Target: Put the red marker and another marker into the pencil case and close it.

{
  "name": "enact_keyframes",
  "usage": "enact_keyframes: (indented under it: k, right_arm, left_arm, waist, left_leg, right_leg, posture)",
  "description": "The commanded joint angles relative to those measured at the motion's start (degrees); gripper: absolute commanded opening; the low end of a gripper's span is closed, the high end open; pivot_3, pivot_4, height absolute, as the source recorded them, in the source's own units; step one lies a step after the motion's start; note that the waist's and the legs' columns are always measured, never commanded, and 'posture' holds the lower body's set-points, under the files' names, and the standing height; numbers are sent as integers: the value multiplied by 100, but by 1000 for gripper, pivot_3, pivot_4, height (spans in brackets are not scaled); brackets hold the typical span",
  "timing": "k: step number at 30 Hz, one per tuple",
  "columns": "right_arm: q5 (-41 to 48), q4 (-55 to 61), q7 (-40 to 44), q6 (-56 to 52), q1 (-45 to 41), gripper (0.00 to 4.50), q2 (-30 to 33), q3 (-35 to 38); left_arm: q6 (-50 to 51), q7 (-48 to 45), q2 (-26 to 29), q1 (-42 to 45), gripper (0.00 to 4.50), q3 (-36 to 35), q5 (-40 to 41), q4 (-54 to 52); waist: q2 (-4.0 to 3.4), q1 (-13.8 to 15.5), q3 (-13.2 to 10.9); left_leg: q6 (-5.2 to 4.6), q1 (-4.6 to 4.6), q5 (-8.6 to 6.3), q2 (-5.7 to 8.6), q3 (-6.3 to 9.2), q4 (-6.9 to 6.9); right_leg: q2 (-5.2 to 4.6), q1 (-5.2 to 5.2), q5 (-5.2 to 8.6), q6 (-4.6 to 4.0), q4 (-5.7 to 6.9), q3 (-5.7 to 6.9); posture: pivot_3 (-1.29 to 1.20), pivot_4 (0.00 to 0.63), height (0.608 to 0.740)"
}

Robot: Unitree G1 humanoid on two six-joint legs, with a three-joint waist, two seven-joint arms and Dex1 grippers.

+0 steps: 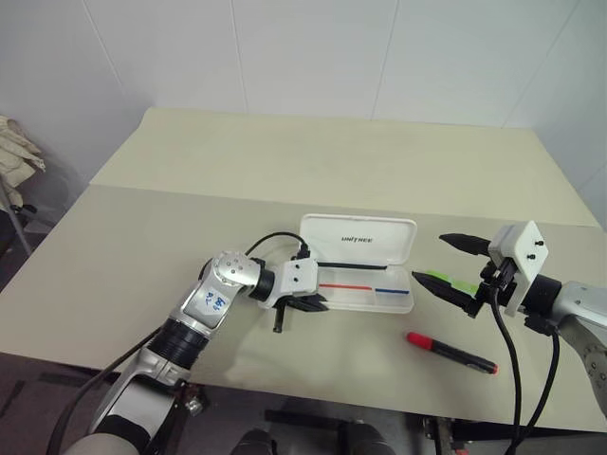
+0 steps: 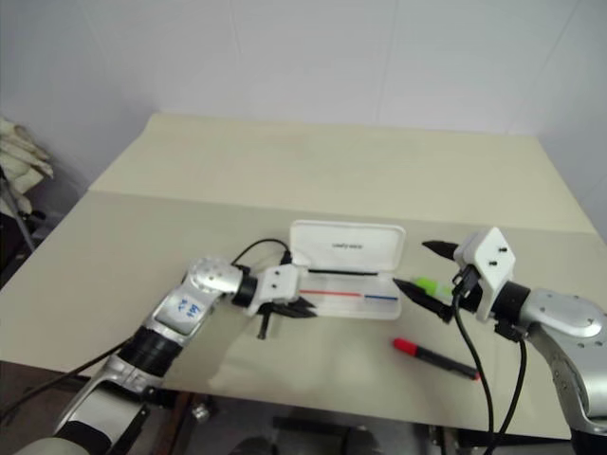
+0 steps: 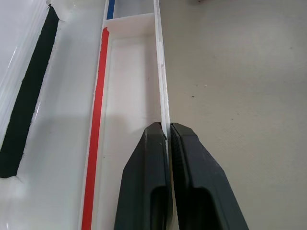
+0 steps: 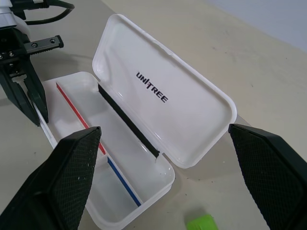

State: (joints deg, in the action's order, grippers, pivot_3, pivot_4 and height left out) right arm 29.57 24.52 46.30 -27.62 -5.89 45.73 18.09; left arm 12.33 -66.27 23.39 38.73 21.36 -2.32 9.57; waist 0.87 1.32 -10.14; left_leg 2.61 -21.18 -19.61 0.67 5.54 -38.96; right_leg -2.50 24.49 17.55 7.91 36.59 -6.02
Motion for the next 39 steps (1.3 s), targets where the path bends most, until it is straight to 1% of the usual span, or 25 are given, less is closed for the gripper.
enact_keyframes:
  k: [1,6,10,13,18,20,22,24,25,28,32,35,39]
  right_arm:
    - [71,188,-75,39,-77,4500,-43,3]
    - [51,131,-93,62,-184,4500,-77,-93]
    - [34,85,-101,88,-264,4500,-105,-171]
    - [24,48,-94,107,-287,4500,-140,-215]
    - [19,-5,-42,119,-295,4500,-155,-260]
    - [17,-71,30,121,-313,4500,-100,-262]
    - [24,-160,137,104,-326,4500,-9,-226]
    - [28,-293,335,73,-284,4500,153,-156]
    - [28,-345,406,74,-266,4500,210,-129]
    - [30,-558,772,52,-59,4500,523,-8]
    - [26,-697,1165,77,251,4500,818,38]
    - [-84,-920,1395,232,414,4500,952,21]
    - [-191,-1154,1648,362,565,4500,1021,-30]
  left_arm:
    - [156,48,-25,-13,1154,15,82,-261]
    - [229,-28,-37,26,2773,-1,186,-440]
    - [340,-125,16,5,2773,-32,318,-707]
    - [502,-119,75,24,2773,-216,535,-947]
    - [274,-99,144,55,2773,-592,927,-1070]
    - [241,-123,137,86,3127,-1009,1352,-1004]
    - [180,-207,203,135,3637,-1302,1643,-839]
    - [-289,-391,390,129,4375,-1517,1706,-516]
    - [-451,-464,450,121,4449,-1579,1737,-411]
    - [-847,-1149,921,-48,4449,-1881,2053,-40]
    - [-1159,-1761,1393,-322,4449,-2054,2242,231]
    - [-1467,-1977,1596,-441,4449,-2057,2177,387]
    - [-1446,-2070,1699,-531,4449,-2119,2272,431]
  waist:
    - [0,0,0]
    - [0,-3,0]
    - [0,0,0]
    - [0,-1,0]
    - [0,-6,0]
    - [0,-5,0]
    - [0,-6,0]
    - [0,-5,0]
    - [0,-6,0]
    - [-1,-11,0]
    - [-1,-16,0]
    - [-1,-8,-1]
    - [0,-2,-1]
  left_leg:
    - [0,0,0,0,0,0]
    - [-1,0,1,1,0,-2]
    - [-1,0,1,0,1,-2]
    - [-1,-1,1,0,1,-1]
    - [-1,0,1,-1,1,-2]
    - [-1,1,1,-1,1,-2]
    - [0,0,1,-2,2,-2]
    - [0,2,1,-1,1,-2]
    - [0,2,1,0,0,-2]
    - [0,1,2,-1,-1,-1]
    - [0,1,1,-3,-4,7]
    - [-2,0,0,-2,-5,4]
    - [-4,3,1,0,-2,-4]
  right_leg:
    - [0,0,0,0,0,0]
    - [0,0,0,0,2,0]
    - [-1,0,0,0,1,0]
    - [0,-1,0,0,0,0]
    - [0,-1,0,0,2,0]
    - [1,0,0,0,3,1]
    - [0,0,0,0,2,1]
    - [0,-1,0,0,1,1]
    - [0,-1,0,0,1,1]
    - [0,-1,0,0,-3,3]
    - [1,0,0,-1,-10,4]
    - [-1,-2,0,-1,-11,3]
    - [-3,-11,-3,2,-10,5]
  posture:
    - [0,150,740]
    - [0,150,740]
    - [0,150,740]
    - [0,150,740]
    - [0,150,740]
    - [0,150,740]
    - [0,150,740]
    - [0,150,740]
    - [0,150,740]
    - [0,150,740]
    - [0,150,740]
    - [0,150,740]
    - [0,150,740]
